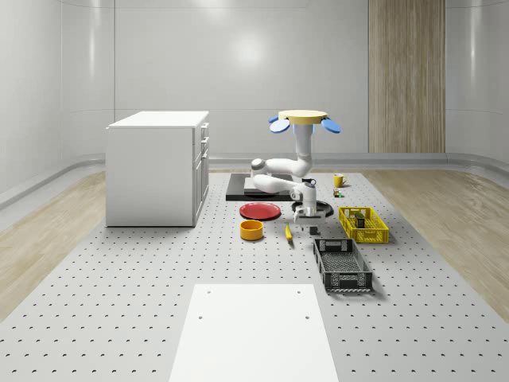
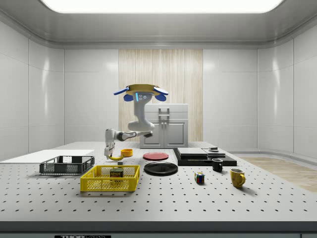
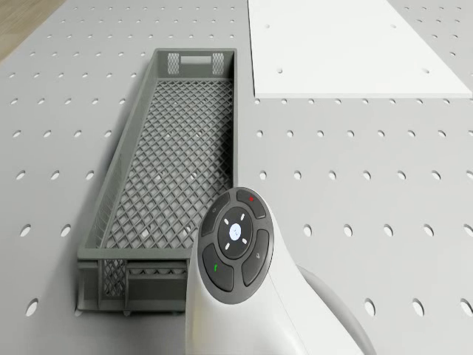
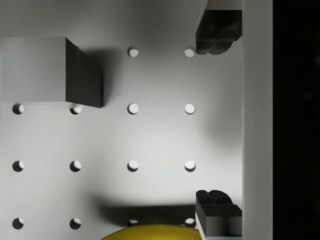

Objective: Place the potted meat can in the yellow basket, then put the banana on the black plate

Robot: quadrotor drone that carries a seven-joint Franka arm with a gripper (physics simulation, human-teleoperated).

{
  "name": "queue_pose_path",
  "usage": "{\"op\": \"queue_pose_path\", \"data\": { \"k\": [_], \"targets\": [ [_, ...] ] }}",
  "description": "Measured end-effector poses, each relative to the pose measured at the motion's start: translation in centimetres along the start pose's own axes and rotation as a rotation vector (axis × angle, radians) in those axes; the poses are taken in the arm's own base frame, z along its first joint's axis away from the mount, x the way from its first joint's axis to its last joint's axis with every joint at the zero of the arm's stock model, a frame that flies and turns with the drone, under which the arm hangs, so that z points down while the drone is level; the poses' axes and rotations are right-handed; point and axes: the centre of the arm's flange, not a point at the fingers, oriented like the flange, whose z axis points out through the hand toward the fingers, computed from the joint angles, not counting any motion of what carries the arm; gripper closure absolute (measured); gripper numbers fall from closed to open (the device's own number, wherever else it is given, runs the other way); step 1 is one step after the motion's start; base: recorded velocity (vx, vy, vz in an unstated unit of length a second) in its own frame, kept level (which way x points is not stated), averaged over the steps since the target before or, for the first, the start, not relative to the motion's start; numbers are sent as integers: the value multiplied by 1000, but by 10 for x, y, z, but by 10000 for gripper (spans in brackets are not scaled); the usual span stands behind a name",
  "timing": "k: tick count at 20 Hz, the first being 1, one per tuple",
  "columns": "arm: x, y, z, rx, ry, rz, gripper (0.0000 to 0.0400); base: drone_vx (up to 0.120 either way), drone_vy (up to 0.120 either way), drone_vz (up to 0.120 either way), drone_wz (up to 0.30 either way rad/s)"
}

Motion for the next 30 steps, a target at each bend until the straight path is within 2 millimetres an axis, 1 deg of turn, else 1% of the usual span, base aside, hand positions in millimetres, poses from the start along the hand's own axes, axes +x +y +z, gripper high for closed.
{"op": "queue_pose_path", "data": {
  "k": [2, 11, 15, 19, 25, 30],
  "targets": [
    [0, 0, 0, 0, 0, 0, 0, -80, -120, 0, 0],
    [0, 0, 0, 0, 0, 0, 0, 0, -120, 0, 0],
    [0, 0, 0, 0, 0, 0, 0, 0, -120, -120, 0],
    [0, 0, 0, 0, 0, 0, 0, 0, -120, 0, 0],
    [0, 0, 2, 0, 0, 0, 0, 0, -13, 0, 0],
    [0, 0, 19, 0, 0, 0, 0, 0, 0, 0, 0]
  ]
}}
